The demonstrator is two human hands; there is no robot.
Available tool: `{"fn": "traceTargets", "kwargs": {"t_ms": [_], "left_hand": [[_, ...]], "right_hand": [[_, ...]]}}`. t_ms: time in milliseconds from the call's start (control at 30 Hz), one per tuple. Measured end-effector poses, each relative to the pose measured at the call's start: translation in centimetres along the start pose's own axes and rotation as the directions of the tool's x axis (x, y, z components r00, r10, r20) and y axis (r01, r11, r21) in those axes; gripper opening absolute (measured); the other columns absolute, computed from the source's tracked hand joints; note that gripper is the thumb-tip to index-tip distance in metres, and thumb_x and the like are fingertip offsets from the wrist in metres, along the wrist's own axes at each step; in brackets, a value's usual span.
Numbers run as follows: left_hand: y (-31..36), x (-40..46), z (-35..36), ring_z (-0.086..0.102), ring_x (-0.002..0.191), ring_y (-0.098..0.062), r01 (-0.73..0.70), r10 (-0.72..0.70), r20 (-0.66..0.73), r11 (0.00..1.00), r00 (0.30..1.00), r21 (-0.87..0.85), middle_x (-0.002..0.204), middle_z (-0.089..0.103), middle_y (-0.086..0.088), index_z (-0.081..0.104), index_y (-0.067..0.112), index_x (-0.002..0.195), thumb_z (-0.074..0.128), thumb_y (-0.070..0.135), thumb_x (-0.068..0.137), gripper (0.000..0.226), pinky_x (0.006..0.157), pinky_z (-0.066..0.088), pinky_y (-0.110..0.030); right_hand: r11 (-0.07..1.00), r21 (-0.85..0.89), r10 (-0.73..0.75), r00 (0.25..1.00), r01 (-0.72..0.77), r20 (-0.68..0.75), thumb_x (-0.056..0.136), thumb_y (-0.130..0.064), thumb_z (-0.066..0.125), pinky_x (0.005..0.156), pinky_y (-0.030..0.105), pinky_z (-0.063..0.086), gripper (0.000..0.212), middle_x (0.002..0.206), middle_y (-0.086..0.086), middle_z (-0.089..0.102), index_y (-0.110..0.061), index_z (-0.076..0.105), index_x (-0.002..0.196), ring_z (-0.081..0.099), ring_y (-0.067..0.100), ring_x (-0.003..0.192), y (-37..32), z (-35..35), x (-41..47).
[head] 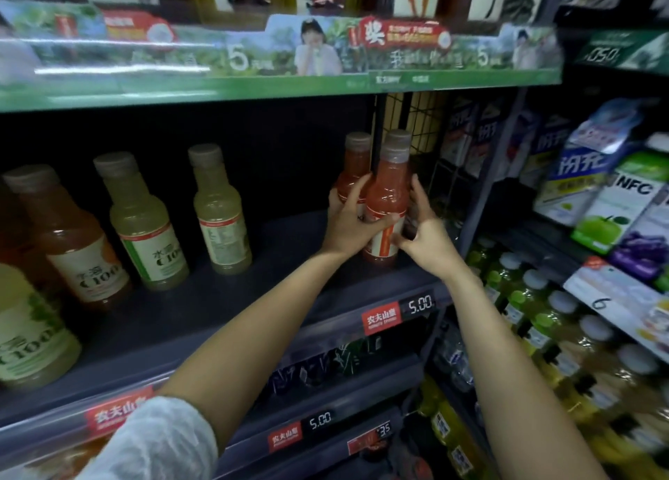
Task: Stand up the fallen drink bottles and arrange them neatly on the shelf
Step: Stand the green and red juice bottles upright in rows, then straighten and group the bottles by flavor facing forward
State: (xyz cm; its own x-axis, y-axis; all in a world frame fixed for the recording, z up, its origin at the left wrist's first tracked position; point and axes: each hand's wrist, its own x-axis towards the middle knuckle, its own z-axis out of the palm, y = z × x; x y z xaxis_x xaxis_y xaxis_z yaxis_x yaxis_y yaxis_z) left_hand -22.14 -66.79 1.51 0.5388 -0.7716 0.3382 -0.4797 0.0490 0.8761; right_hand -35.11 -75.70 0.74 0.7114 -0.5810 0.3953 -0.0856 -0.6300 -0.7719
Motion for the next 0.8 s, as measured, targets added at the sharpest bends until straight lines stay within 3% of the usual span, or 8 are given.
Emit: {"fn": "traceTargets", "kwargs": {"t_ms": [100,233,300,367,433,533,633,800], "left_hand": [[-0.3,0.6,1.2,0.023,0.141,-0.029,0.008,-0.003,-0.072,0.997,0.997,0.081,0.155,0.009,-0.006,0.026,0.043,0.146,0.076,0.046,0.077,0.085,0.113,0.03,-0.048],[-0.2,0.4,2.2,0.014,0.146,-0.03,0.06,-0.053,-0.128,0.997,0.99,0.051,0.161,-0.001,-0.005,0.026,0.043,0.147,0.07,0.047,0.082,0.078,0.116,0.025,-0.052],[0.0,-1.1,1.5,0.023,0.144,-0.023,0.063,-0.061,-0.129,0.998,0.99,0.01,0.16,0.013,-0.003,0.033,0.04,0.145,0.068,0.043,0.086,0.068,0.115,0.029,-0.048],[0.6,-3.2,-0.4,0.042,0.132,-0.012,0.011,-0.014,-0.129,1.0,0.992,-0.021,0.145,0.043,0.004,0.045,0.032,0.138,0.067,0.034,0.087,0.055,0.109,0.038,-0.039],[1.1,-6.2,-3.6,0.052,0.117,-0.003,-0.064,0.068,-0.155,0.997,0.985,0.031,0.127,0.057,0.013,0.054,0.025,0.13,0.066,0.029,0.089,0.043,0.099,0.045,-0.029],[1.4,-10.8,-9.2,0.06,0.103,-0.008,-0.159,0.267,-0.231,0.903,0.936,0.4,0.117,0.064,0.009,0.059,0.021,0.124,0.056,0.037,0.09,0.038,0.079,0.048,-0.023],[0.8,-14.7,-15.7,0.06,0.084,-0.022,-0.151,0.505,-0.354,0.714,0.787,0.684,0.094,0.07,-0.008,0.062,0.012,0.106,0.055,0.03,0.087,0.027,0.068,0.041,-0.029],[-1.3,-19.0,-23.7,0.048,0.106,-0.03,-0.015,0.644,-0.468,0.597,0.606,0.802,0.114,0.06,-0.022,0.057,0.004,0.112,0.058,0.014,0.08,0.033,0.1,0.031,-0.023]], "right_hand": [[0.993,-0.118,-0.027,0.997,0.018,-0.076,0.087,-0.01,0.064,0.108,0.049,0.038,0.101,0.153,0.005,0.03,-0.046,-0.009,0.147,0.04,0.019,0.135,-0.2,0.2,-0.1],[0.888,-0.458,-0.088,0.973,-0.02,-0.212,0.087,-0.011,0.062,0.084,0.047,0.054,0.098,0.137,0.016,0.048,-0.042,-0.008,0.148,0.06,0.031,0.108,-1.3,0.8,-1.4],[0.792,-0.607,-0.124,0.957,-0.064,-0.263,0.084,-0.009,0.062,0.086,0.046,0.052,0.082,0.133,0.017,0.049,-0.024,0.016,0.15,0.052,0.034,0.115,-2.0,1.0,-2.4],[0.704,-0.708,-0.265,0.909,-0.046,-0.323,0.084,-0.011,0.056,0.085,0.047,0.051,0.046,0.12,0.019,0.056,-0.006,0.048,0.129,0.052,0.035,0.111,-2.6,1.2,-3.5],[0.664,-0.746,-0.408,0.856,0.039,-0.318,0.088,-0.013,0.051,0.08,0.043,0.05,0.024,0.102,0.017,0.062,-0.001,0.059,0.106,0.058,0.034,0.096,-3.5,2.1,-4.6],[0.694,-0.687,-0.484,0.846,0.216,-0.223,0.088,-0.01,0.056,0.071,0.034,0.047,0.015,0.087,0.012,0.067,-0.005,0.061,0.101,0.063,0.03,0.082,-6.0,4.5,-5.6],[0.807,-0.494,-0.412,0.908,0.323,-0.08,0.086,-0.01,0.061,0.063,0.025,0.04,0.024,0.089,0.009,0.068,-0.009,0.06,0.11,0.064,0.028,0.082,-9.5,8.8,-5.8],[0.939,-0.199,-0.29,0.957,0.281,-0.014,0.08,-0.018,0.069,0.103,0.036,0.034,0.067,0.145,0.013,0.034,-0.019,0.039,0.141,0.034,0.031,0.133,-13.2,16.2,-3.0]]}}
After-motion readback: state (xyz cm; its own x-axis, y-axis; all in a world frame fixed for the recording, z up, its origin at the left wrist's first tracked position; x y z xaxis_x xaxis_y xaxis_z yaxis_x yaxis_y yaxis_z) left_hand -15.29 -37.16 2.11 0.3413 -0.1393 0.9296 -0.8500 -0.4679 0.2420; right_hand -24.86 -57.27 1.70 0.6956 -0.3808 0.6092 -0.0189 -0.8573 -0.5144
